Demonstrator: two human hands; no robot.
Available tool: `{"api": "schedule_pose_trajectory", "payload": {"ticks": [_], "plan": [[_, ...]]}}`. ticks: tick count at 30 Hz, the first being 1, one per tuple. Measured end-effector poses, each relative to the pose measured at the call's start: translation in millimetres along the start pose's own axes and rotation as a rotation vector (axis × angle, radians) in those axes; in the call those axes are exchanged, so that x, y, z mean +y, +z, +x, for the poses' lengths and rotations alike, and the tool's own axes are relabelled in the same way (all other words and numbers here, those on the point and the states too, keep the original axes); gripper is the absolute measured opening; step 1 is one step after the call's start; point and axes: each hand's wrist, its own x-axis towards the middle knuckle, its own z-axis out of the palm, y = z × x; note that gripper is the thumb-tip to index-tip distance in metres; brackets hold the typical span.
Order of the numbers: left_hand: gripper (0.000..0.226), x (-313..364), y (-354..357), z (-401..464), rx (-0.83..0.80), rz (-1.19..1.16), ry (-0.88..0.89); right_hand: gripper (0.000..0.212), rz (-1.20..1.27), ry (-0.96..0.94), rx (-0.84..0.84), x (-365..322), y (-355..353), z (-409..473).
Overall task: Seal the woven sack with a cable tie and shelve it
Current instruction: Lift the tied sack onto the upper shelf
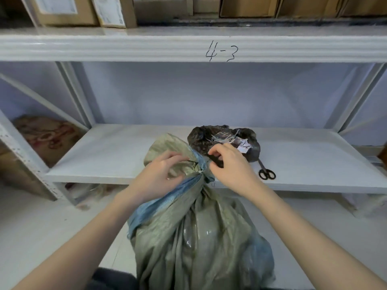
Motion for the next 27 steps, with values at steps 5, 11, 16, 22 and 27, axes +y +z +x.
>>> {"api": "schedule_pose_trajectory", "payload": {"ticks": [5, 11, 16, 22, 27], "plan": [[0.066, -2.6, 9.9, -36.3, -0.085, 0.048, -0.022, 0.031, 0.024, -0.003, -0.063, -21.1, 18.1, -33.0], [0.089, -15.5, 11.0, -48.6, -0.264, 0.098, -0.159, 0.046, 0.003, 0.109, -0.171, -19.3, 30.2, -56.8], [0.105, -22.8, 15.3, -40.2, -0.381, 0.125, -0.263, 0.061, -0.106, 0.221, -0.321, -14.3, 38.8, -60.5], [0.113, -11.3, 24.5, -32.7, -0.407, 0.152, -0.254, 0.071, -0.174, 0.294, -0.370, -12.0, 52.4, -56.7], [0.090, -10.4, 28.5, -27.5, -0.299, 0.175, -0.246, 0.062, -0.110, 0.269, -0.343, -13.4, 54.1, -53.2]]}}
